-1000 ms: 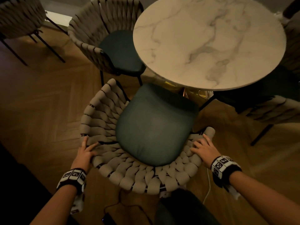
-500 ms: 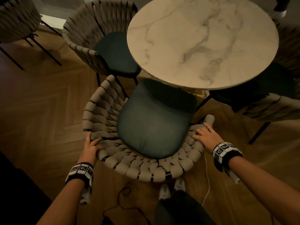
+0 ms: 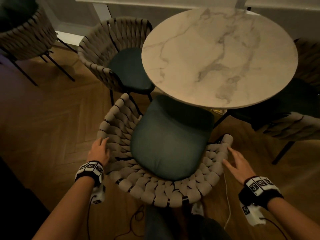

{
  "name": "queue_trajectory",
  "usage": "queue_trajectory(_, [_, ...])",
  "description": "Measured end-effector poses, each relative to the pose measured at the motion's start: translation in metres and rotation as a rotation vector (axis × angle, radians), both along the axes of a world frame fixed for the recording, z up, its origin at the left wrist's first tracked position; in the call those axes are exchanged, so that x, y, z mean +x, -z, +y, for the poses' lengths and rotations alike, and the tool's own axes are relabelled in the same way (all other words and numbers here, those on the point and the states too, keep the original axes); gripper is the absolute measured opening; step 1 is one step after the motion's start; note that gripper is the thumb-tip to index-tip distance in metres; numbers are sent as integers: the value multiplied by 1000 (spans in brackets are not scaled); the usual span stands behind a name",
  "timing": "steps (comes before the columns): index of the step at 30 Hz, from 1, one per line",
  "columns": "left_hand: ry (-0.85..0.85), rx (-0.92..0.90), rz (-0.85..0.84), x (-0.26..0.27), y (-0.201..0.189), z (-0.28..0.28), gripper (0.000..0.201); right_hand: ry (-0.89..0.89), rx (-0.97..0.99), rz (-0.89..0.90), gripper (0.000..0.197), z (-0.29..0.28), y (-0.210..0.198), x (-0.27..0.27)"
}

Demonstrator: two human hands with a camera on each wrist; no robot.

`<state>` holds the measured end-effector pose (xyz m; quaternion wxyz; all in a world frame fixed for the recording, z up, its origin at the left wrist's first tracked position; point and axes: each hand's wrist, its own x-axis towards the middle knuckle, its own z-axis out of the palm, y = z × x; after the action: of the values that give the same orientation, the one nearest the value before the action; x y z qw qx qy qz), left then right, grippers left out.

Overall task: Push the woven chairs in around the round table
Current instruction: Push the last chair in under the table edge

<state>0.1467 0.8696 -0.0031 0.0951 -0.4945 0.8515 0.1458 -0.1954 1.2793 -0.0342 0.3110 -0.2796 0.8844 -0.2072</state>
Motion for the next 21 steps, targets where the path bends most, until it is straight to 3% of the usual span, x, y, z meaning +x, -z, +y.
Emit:
queue_trajectory(8, [144, -6, -23, -47, 9, -90, 71, 243, 157, 60, 94, -45, 8, 10])
queue_trajectory(14, [292, 165, -66, -80, 19, -165, 81, 506, 88, 25, 123, -70, 11, 48])
queue_trajectory(17, [348, 324, -14, -87, 26, -178, 93, 706, 92, 6, 119, -82, 8, 67])
queue_trajectory(21, [398, 359, 92, -87, 39, -183, 99, 834, 198, -22, 99, -85, 16, 71])
